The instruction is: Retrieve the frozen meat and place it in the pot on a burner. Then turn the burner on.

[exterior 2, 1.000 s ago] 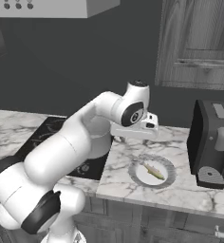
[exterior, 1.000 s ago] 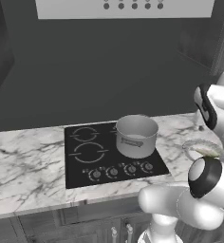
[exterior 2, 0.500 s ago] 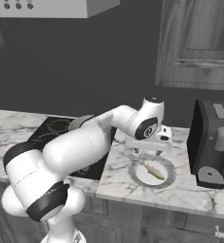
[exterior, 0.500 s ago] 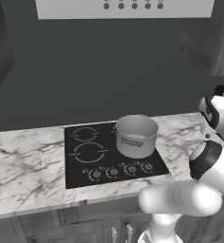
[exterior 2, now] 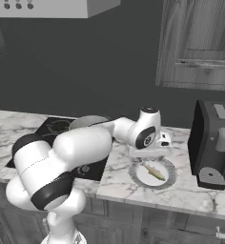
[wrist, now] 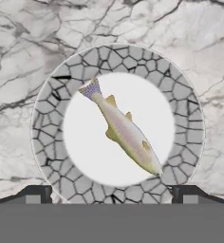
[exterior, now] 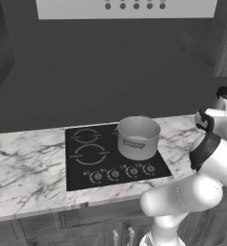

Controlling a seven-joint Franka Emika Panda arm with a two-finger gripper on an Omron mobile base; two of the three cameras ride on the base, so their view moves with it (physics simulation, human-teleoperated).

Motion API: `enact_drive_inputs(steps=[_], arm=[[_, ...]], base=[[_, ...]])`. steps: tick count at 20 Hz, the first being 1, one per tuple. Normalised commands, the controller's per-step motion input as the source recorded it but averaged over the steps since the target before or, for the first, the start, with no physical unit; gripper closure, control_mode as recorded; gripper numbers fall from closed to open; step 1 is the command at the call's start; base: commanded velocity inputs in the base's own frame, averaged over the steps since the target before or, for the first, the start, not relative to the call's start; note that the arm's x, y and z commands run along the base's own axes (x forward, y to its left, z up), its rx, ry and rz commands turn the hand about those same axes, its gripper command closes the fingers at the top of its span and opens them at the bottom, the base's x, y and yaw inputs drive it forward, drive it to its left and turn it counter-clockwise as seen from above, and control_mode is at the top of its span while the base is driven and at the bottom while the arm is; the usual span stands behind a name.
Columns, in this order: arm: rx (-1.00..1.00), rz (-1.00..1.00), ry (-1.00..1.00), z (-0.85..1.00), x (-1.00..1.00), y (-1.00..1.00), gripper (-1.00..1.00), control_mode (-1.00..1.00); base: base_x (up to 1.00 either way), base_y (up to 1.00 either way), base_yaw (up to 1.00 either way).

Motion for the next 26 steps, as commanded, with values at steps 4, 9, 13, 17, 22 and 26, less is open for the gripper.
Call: enact_drive_inputs(steps=[4,9,13,17,22,26], arm=[[0.00,0.16,0.00,-0.41,0.18,-0.01,-1.00,-1.00],[0.00,0.12,-0.02,-0.28,0.17,-0.02,-1.00,-1.00],[0.00,0.11,-0.01,-0.22,0.20,-0.11,-1.00,-1.00],[0.00,0.08,0.00,-0.20,0.15,-0.14,-1.00,-1.00],[0.00,0.05,0.00,-0.22,0.11,-0.06,-1.00,-1.00],[0.03,0.04,0.00,-0.17,0.06,0.00,-1.00,-1.00]], base=[[0.00,0.00,0.00],[0.00,0.00,0.00],[0.00,0.00,0.00],[0.00,0.00,0.00],[0.00,0.00,0.00],[0.00,0.00,0.00]])
